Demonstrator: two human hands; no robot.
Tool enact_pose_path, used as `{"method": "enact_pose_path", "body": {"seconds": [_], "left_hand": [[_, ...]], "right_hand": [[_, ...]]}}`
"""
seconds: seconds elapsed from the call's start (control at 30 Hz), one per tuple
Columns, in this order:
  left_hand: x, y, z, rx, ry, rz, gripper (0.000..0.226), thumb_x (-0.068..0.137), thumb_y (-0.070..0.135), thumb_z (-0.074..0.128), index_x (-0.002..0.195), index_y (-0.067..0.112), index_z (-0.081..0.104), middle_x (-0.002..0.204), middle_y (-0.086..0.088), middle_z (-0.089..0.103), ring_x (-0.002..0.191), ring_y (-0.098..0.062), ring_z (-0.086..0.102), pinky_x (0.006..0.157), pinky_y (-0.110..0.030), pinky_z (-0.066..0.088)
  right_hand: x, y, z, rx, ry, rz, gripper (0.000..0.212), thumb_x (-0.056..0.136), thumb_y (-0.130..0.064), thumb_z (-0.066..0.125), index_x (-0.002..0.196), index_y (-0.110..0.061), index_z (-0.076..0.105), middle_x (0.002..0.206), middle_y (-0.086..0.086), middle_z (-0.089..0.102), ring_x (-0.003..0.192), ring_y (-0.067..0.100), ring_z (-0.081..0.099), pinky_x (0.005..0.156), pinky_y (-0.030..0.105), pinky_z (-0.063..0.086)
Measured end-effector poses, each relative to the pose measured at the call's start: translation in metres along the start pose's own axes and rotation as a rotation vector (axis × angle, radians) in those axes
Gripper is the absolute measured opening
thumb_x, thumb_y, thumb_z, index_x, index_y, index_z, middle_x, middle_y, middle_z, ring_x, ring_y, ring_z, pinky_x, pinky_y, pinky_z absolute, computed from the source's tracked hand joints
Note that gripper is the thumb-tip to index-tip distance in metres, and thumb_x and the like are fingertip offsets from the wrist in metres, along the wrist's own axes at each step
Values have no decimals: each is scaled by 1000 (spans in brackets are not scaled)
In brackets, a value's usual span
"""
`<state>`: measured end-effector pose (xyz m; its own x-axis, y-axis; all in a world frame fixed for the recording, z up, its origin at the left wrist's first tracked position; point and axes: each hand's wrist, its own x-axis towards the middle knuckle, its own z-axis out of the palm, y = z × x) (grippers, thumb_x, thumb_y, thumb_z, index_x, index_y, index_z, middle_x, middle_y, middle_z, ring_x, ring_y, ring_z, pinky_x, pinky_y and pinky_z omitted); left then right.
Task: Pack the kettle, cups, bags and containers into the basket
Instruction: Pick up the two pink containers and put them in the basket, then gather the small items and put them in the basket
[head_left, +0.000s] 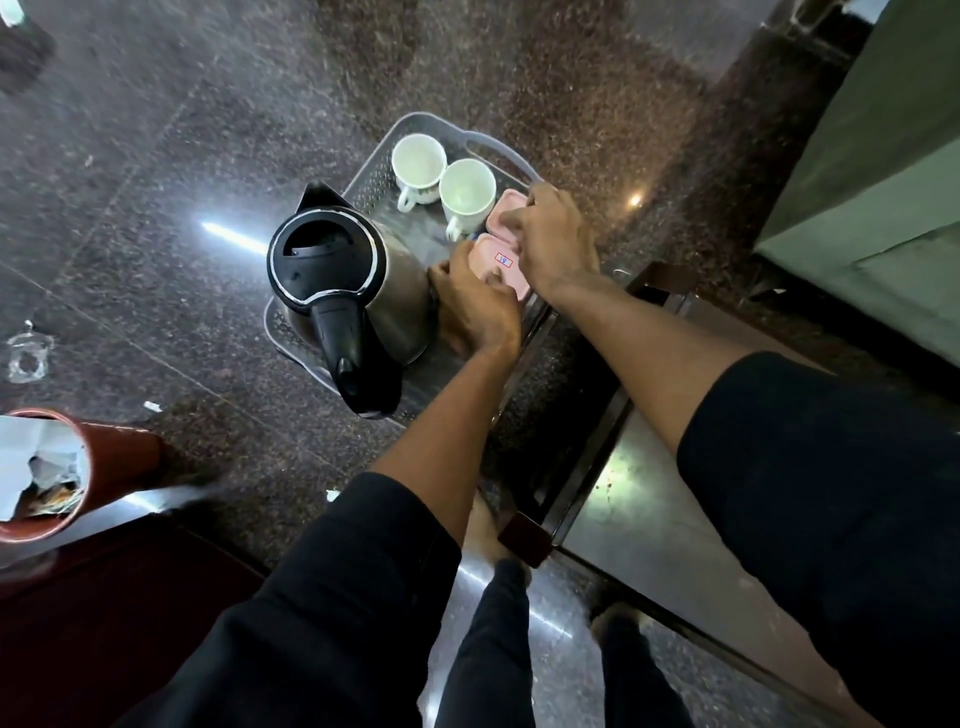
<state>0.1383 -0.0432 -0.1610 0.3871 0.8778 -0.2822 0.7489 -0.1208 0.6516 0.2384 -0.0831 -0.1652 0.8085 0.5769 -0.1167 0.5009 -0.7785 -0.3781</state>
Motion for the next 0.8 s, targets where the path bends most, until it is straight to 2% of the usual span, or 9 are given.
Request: {"method": "enact_pose_path", "body": {"seconds": [0.13, 0.23, 0.33, 0.47, 0.53, 0.6, 0.67, 0.73, 0.8], "left_hand": [[2, -5, -5, 66, -7, 54, 46, 92, 26, 69, 136, 35, 61, 131, 1, 58, 112, -26, 66, 85, -36, 52], [3, -4, -7, 56, 0, 169, 46, 91, 20, 69, 137, 22, 63, 141, 0, 58, 122, -24, 61, 99, -33, 46], [-4, 0, -8, -15, -15, 267, 46, 92, 11, 67, 138, 14, 65, 149, -4, 57, 132, -23, 56, 109, -27, 39], [-39, 15, -11, -51, 27, 471, 34, 94, 14, 61, 125, 21, 71, 134, 5, 65, 115, -18, 64, 91, -34, 50], [-65, 24, -5, -82, -4, 567, 30, 97, 19, 54, 121, 23, 72, 126, 7, 67, 107, -17, 65, 83, -36, 52], [-92, 31, 4, -114, -59, 638, 28, 98, 19, 53, 118, 21, 73, 122, 6, 68, 105, -16, 67, 84, -35, 54], [-121, 33, 21, -93, -134, 692, 26, 97, 18, 55, 116, 22, 73, 120, 7, 67, 104, -13, 67, 85, -31, 55], [-151, 31, 39, -25, -194, 707, 24, 99, 20, 56, 116, 26, 73, 121, 10, 66, 103, -9, 66, 81, -24, 51], [-186, 30, 62, -33, -292, 710, 22, 101, 18, 58, 114, 22, 74, 120, 7, 67, 103, -9, 66, 83, -18, 48]], "right_hand": [[0, 2, 5, -29, 25, -5, 31, 102, -33, 56, 127, -14, 60, 132, 10, 53, 125, 29, 50, 97, 36, 41], [-10, 4, 5, -158, -10, -89, 33, 100, -23, 57, 131, -13, 64, 139, 12, 50, 131, 33, 46, 103, 40, 44], [-24, 9, 6, -25, 87, -32, 26, 98, -15, 55, 121, -8, 66, 129, 12, 59, 122, 30, 54, 98, 42, 48], [-59, 19, -8, 286, 258, 65, 22, 104, -21, 53, 118, -13, 68, 120, 6, 64, 109, 14, 56, 99, 34, 44], [-83, 33, -22, 290, 337, 84, 25, 103, -18, 52, 121, -11, 68, 119, 9, 64, 112, 18, 57, 99, 33, 45], [-110, 54, -31, 297, 364, 159, 35, 101, -14, 52, 134, -10, 64, 124, 11, 62, 120, 25, 56, 101, 30, 43], [-141, 82, -33, 282, 367, 278, 41, 101, -17, 53, 141, -14, 58, 127, 9, 62, 123, 24, 55, 100, 30, 42], [-173, 111, -32, 264, 375, 345, 35, 102, -24, 52, 133, -14, 63, 119, 9, 65, 114, 25, 59, 96, 35, 46], [-210, 141, -31, 252, 378, 432, 29, 102, -26, 52, 121, -10, 67, 111, 10, 67, 107, 29, 62, 92, 38, 46]]}}
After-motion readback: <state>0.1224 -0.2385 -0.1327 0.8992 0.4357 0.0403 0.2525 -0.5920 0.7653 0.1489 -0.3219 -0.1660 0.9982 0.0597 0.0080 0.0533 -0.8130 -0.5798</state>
